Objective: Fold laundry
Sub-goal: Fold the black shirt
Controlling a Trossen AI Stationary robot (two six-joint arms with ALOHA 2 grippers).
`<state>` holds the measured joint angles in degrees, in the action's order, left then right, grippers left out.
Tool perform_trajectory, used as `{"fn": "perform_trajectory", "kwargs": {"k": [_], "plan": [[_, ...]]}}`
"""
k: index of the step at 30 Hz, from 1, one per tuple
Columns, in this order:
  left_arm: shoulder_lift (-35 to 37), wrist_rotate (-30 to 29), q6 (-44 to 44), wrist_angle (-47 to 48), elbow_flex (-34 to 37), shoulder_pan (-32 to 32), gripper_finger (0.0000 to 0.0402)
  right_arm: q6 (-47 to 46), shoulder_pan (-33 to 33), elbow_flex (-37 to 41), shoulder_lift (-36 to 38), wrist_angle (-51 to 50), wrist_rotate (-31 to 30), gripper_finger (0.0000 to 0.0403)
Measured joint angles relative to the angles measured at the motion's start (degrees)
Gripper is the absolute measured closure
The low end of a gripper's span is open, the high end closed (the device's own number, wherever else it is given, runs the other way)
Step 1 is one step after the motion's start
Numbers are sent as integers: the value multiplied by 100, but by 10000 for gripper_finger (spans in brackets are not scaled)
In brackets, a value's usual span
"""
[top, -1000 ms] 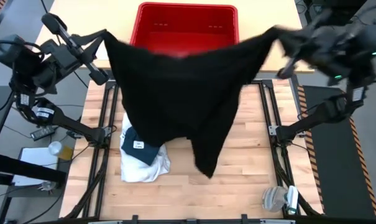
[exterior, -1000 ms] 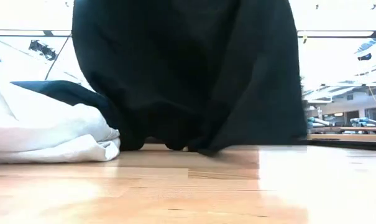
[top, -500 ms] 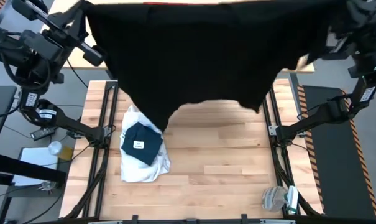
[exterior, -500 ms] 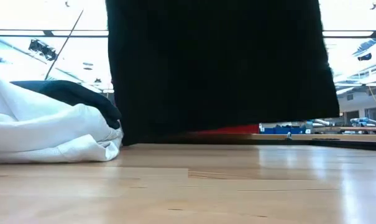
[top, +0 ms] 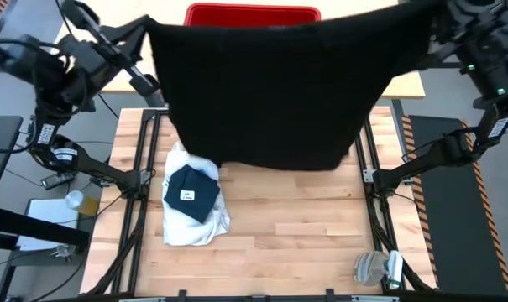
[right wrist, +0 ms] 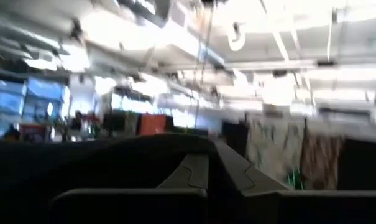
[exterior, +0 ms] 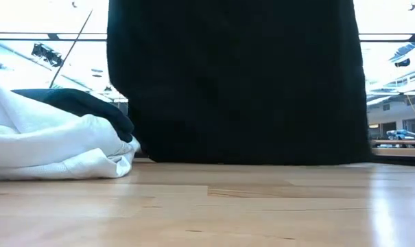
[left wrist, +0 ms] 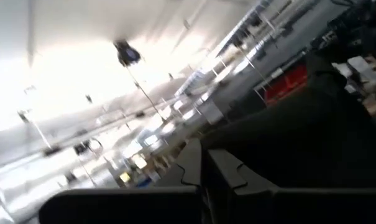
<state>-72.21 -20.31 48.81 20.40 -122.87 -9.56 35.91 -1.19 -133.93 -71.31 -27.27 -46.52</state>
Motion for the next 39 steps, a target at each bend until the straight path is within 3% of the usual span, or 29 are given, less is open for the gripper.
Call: {"fn": "perform_trajectory", "kwargs": {"k": [4, 7, 10, 14, 20, 23, 27, 30, 33, 36, 39], "plan": [[-74, -1, -869, 372, 0, -189, 393, -710, -98, 1, -67, -638, -595, 390], [-215, 54, -925, 358, 0, -228, 393, -564, -105, 2, -176, -701, -1056, 390], [-395, 322, -1040, 250, 0, -226, 393, -567, -119, 7, -272, -720, -941, 390], [-585, 349, -135, 8, 9, -224, 393, -126, -122, 9, -363, -380, -815, 390], [-828, 347, 1133, -946, 7, -836, 393, 1794, 408, 7, -515, 719, -1071, 390], [-984, 360, 1568, -1494, 7, -1365, 393, 2594, 846, 7, -625, 1711, -751, 390], [-1225, 538, 1959, -2331, 7, -1986, 393, 3475, 1417, 4, -754, 3025, 351, 390], [-1395, 722, 2163, -3222, 7, -2279, 393, 3571, 1677, 2, -883, 3844, 1242, 390], [-1424, 1221, 1913, -3768, 9, -2389, 393, 3106, 1796, 4, -983, 4277, 1948, 389], [-1380, 1396, 1260, -4031, 0, -2430, 393, 2458, 1855, 7, -1011, 4265, 1900, 388], [-1231, 1381, 351, -3617, 0, -2318, 393, 1950, 1845, 4, -945, 3401, 1572, 388]]}}
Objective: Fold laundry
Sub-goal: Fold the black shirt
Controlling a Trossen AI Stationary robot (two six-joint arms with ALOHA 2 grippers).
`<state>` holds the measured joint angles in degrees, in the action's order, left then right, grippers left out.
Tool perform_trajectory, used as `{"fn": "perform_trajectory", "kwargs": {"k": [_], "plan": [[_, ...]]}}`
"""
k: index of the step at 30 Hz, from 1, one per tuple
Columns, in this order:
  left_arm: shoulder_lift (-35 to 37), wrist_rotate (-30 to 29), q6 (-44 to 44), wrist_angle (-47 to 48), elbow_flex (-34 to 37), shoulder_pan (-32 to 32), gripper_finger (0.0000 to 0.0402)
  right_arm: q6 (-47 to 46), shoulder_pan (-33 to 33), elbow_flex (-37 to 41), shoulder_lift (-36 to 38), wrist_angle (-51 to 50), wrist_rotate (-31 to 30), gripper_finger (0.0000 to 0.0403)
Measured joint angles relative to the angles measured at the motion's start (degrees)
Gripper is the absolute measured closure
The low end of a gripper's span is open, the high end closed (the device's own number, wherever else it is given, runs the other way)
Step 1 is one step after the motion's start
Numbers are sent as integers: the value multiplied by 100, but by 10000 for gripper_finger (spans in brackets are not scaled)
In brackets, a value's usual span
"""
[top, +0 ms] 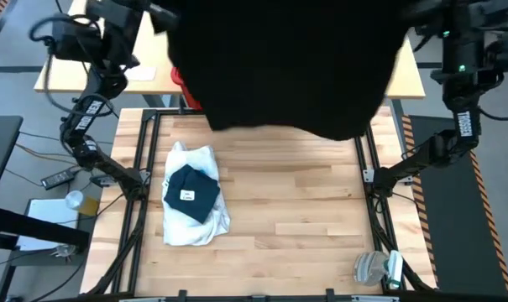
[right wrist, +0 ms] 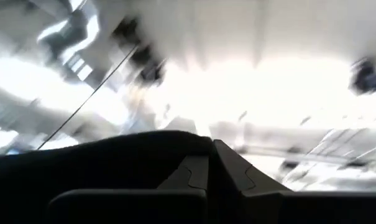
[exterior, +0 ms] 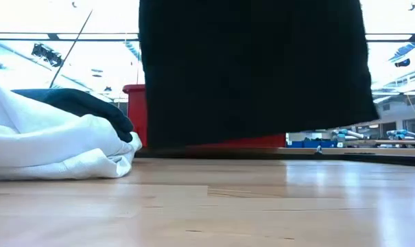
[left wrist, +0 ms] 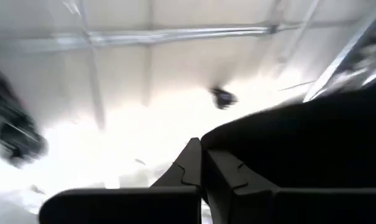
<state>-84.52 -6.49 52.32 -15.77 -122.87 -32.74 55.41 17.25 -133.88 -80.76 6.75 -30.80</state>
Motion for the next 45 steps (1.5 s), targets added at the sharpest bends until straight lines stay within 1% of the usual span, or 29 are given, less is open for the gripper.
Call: {"fn": "perform_trajectory", "kwargs": {"k": [1, 4, 6, 7, 9, 12, 15, 18, 19, 20, 22, 24, 27, 29, 32, 34, 35, 37, 39, 40, 42, 45], "plan": [[77, 48, -301, 278, 0, 82, 393, -206, -38, 0, 46, -443, -101, 388], [341, 641, -986, 1259, -2, 368, 393, -1147, -357, 2, 196, -1928, -279, 388], [497, 954, -1213, 1936, -2, 619, 393, -2005, -646, 4, 304, -2773, -194, 388], [558, 1078, -1273, 2261, -2, 763, 393, -2361, -800, 4, 369, -3126, -33, 387], [678, 1314, -1326, 2812, -2, 1067, 393, -2926, -1116, 4, 519, -3648, 521, 387], [838, 1834, -1508, 3318, 0, 1468, 393, -3812, -1494, 4, 794, -4015, 1810, 387], [985, 2961, -2074, 3588, -2, 1765, 393, -4591, -1646, 2, 1044, -4081, 3226, 387], [1069, 4140, -2669, 3577, -2, 1986, 393, -5449, -1687, -7, 1179, -3911, 4404, 387], [1088, 4316, -2802, 3569, -2, 2059, 393, -5691, -1687, -7, 1217, -3834, 4688, 386], [1094, 4366, -2869, 3567, -2, 2122, 393, -5854, -1687, -7, 1242, -3776, 4872, 386], [1121, 4371, -2876, 3549, -1, 2190, 393, -5988, -1687, -4, 1264, -3697, 4924, 385], [1124, 4348, -2868, 3427, 0, 2189, 393, -5995, -1687, 0, 1268, -3653, 4705, 385], [1139, 4119, -2810, 3071, 0, 2153, 393, -5830, -1687, 0, 1245, -3601, 4007, 385], [1158, 3664, -2361, 2991, 0, 2054, 393, -5488, -1687, 0, 1228, -3615, 3334, 384], [1154, 2516, -1309, 2978, -2, 1884, 393, -4782, -1687, 0, 1186, -3637, 2188, 384], [1082, 1783, -663, 2954, -2, 1723, 393, -4182, -1687, 0, 1140, -3612, 1374, 384], [1019, 1545, -391, 2891, -3, 1624, 393, -3836, -1678, 0, 1121, -3562, 923, 385], [904, 1357, -38, 2831, -3, 1378, 393, -2979, -1627, 0, 1049, -3339, 69, 385], [732, 1355, 131, 2577, -1, 1068, 393, -1866, -1528, 0, 965, -2961, -577, 386], [643, 1353, 144, 2413, 1, 909, 393, -1272, -1464, 0, 914, -2713, -822, 386], [424, 1353, 146, 1895, 0, 568, 393, -239, -1300, 0, 785, -2165, -1101, 386], [102, 1334, 277, 948, 2, 50, 393, 828, -981, 0, 569, -1205, -1057, 386]]}}
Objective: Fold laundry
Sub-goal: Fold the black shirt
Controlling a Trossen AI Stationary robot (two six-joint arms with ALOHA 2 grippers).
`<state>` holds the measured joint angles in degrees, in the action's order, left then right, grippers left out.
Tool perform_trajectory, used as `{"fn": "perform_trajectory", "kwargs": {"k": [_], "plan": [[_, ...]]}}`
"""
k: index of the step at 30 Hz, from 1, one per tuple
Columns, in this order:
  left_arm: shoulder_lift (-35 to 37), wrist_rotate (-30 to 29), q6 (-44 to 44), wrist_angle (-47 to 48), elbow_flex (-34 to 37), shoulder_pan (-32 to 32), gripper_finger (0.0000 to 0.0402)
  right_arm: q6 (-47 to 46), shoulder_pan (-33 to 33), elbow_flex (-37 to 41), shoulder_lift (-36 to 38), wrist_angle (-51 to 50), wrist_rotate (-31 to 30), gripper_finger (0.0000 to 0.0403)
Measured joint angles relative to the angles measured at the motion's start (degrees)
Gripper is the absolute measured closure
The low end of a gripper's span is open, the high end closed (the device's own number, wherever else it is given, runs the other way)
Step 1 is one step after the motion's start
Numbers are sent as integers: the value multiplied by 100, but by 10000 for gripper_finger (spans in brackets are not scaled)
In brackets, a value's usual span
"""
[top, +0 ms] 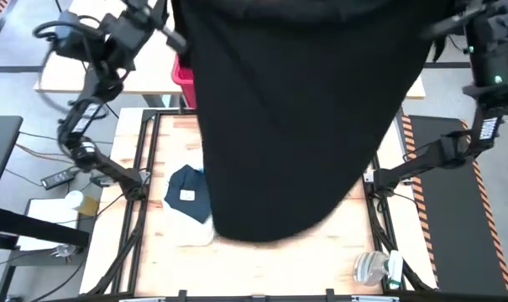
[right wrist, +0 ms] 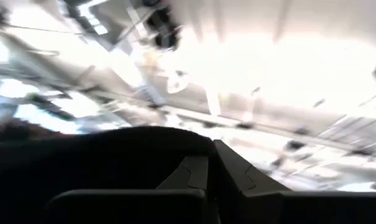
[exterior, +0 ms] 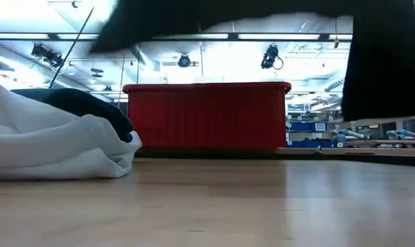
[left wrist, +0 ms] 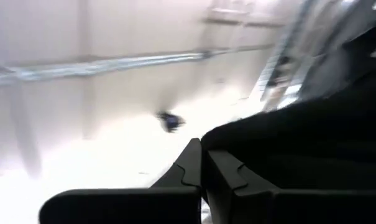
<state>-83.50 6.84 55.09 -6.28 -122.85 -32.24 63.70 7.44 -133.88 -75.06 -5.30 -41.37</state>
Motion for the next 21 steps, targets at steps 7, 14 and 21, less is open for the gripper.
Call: {"fn": "perform_trajectory", "kwargs": {"k": [7, 14, 21], "plan": [[-411, 532, -626, -1100, -411, -631, 393, 594, 501, 2, -324, 698, 876, 386], [-168, 2719, -3212, -604, -963, -481, 393, 141, 302, 2, -296, 266, 1366, 386], [257, 3527, -3420, 3370, -959, -192, 394, -2360, -220, 0, 37, -3131, 556, 388]]}}
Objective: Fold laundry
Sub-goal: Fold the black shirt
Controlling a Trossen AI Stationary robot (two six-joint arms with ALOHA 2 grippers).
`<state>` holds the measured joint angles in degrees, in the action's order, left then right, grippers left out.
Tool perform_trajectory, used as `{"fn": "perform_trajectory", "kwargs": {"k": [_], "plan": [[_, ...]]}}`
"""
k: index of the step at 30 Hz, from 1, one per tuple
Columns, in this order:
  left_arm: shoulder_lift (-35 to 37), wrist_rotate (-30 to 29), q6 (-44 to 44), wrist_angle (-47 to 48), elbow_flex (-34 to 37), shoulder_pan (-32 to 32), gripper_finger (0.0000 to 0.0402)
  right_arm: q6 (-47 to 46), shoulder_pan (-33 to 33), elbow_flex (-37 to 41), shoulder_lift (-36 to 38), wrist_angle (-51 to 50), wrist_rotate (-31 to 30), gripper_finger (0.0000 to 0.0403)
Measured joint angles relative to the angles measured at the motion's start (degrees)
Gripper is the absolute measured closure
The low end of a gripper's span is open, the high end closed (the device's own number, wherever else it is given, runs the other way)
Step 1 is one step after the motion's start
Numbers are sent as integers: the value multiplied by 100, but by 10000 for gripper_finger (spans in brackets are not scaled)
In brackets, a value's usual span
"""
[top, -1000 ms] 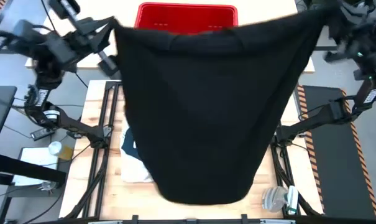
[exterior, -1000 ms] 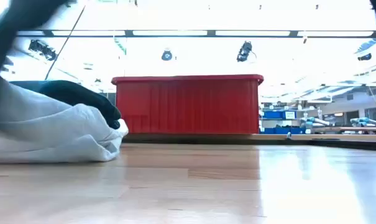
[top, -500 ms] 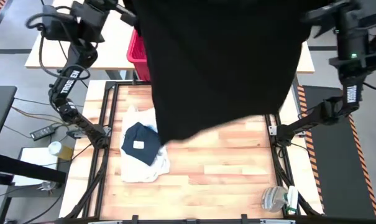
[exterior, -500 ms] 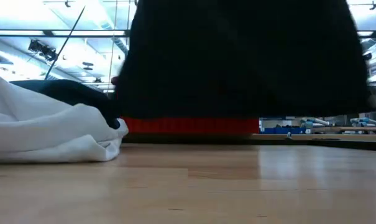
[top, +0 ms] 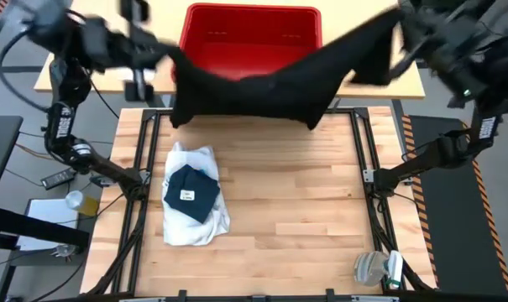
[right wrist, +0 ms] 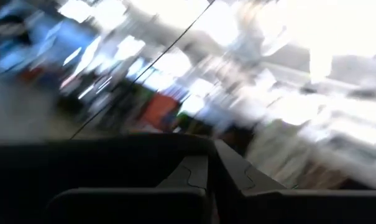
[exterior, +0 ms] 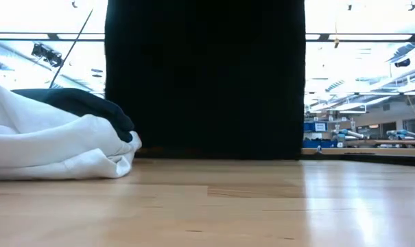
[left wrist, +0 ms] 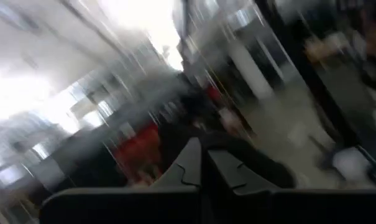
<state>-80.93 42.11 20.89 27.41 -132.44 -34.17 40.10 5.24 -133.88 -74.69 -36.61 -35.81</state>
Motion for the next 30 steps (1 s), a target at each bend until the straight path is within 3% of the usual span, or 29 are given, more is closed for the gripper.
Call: {"fn": "perform_trajectory", "kwargs": {"k": [3, 6, 17, 24, 30], "plan": [[76, -224, 755, 1498, 2, 448, 399, -1113, -181, 0, 45, -1625, 263, 389], [96, -421, 1024, 2639, -7, 952, 399, -2065, -383, 2, 45, -2741, 1055, 386], [-321, -651, 1112, 4472, 13, 2777, 396, -4530, -1047, 4, -14, -4140, 2941, 384], [-472, -766, 786, 4691, 983, 3598, 396, -5812, -1479, 513, -207, -5000, 3797, 384], [-470, -1536, 736, 4460, 2102, 4345, 395, -6366, -1886, 1488, -248, -5050, 4329, 384]]}}
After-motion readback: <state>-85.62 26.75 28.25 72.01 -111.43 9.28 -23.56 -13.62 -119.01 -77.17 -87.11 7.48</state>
